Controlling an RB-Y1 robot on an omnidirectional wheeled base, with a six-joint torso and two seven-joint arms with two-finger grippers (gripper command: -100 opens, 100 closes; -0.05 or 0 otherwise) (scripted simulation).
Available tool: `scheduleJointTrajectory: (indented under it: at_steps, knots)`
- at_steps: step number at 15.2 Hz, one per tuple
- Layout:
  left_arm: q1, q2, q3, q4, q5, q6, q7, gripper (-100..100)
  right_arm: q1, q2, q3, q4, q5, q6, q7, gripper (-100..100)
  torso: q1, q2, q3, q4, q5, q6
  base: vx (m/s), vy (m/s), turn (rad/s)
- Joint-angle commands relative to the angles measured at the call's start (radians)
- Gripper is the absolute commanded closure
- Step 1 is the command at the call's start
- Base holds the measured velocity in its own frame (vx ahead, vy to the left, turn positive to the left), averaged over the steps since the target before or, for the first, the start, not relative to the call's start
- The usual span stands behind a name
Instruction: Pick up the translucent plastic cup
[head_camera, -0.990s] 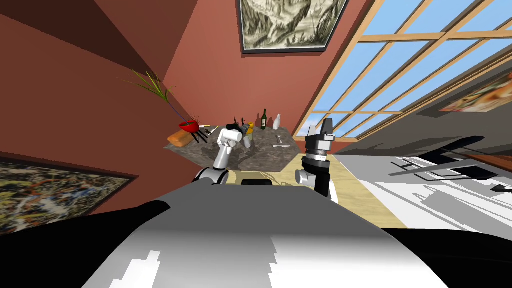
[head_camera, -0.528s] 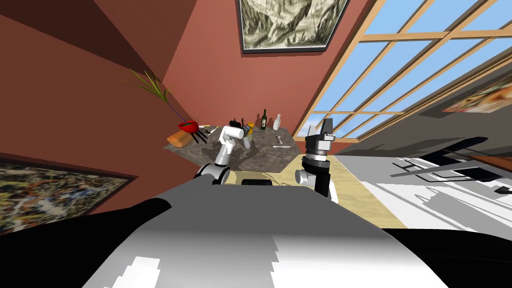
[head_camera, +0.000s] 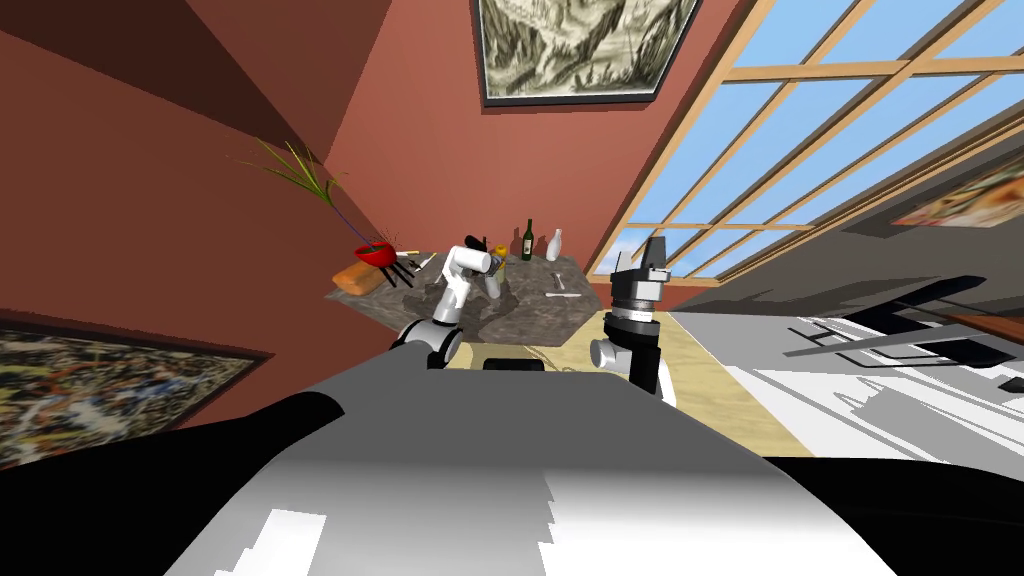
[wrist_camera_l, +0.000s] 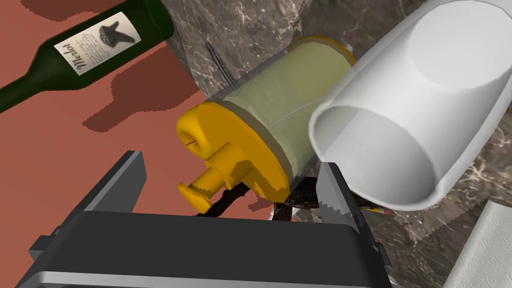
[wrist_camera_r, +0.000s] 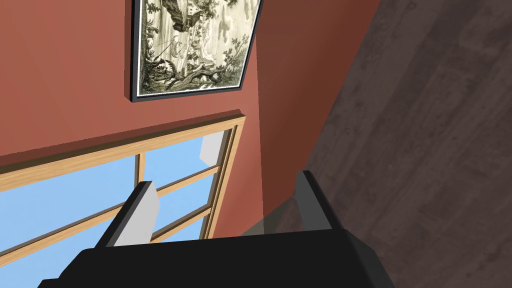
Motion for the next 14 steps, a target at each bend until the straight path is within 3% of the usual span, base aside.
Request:
scheduleJointTrajectory:
  at_steps: [1,2,4,5,8,9,11,12,14]
  knots:
    - [-0.005,-0.002,-0.001,0.006,-0.001,0.028,-0.002,-100,0.0,0.0,0.0,0.0,0.0,0.0,0.0,0,0.0,0.0,0.0,0.0,0.0,0.0,0.015,-0.004,-0.001]
    - [-0.041,-0.006,0.0,0.048,0.003,0.066,-0.018,-100,0.0,0.0,0.0,0.0,0.0,0.0,0.0,0,0.0,0.0,0.0,0.0,0.0,0.0,0.023,-0.007,0.016]
    - [-0.041,-0.006,0.0,0.048,0.003,0.097,-0.018,-100,0.0,0.0,0.0,0.0,0.0,0.0,0.0,0,0.0,0.0,0.0,0.0,0.0,0.0,0.03,-0.012,0.01]
    - [-0.075,-0.01,0.002,0.088,0.007,0.125,-0.033,-100,0.0,0.0,0.0,0.0,0.0,0.0,0.0,0,0.0,0.0,0.0,0.0,0.0,0.0,0.04,-0.009,0.023]
    - [-0.075,-0.01,0.002,0.088,0.007,0.164,-0.033,-100,0.0,0.0,0.0,0.0,0.0,0.0,0.0,0,0.0,-0.001,-0.001,0.0,0.0,0.0,0.034,-0.009,0.007]
    - [-0.107,-0.014,0.004,0.128,0.01,0.198,-0.046,-100,0.0,0.0,0.0,0.0,0.0,0.0,0.0,0,0.0,0.0,0.0,0.0,0.0,0.0,0.029,-0.009,0.016]
    - [-0.107,-0.014,0.004,0.128,0.01,0.227,-0.046,-100,0.0,0.0,0.0,0.0,0.0,0.0,0.0,0,0.0,-0.001,0.0,0.0,0.0,0.0,0.038,-0.009,0.014]
    - [-0.136,-0.017,0.007,0.165,0.013,0.256,-0.058,-100,0.0,0.0,0.0,0.0,0.0,0.0,0.0,0,0.0,-0.001,0.0,0.0,0.0,0.0,0.043,-0.009,0.019]
    - [-0.136,-0.017,0.007,0.165,0.013,0.287,-0.058,-100,0.0,0.0,0.0,0.0,0.0,0.0,0.0,0,0.0,-0.001,-0.001,0.0,0.0,0.0,0.043,-0.015,0.014]
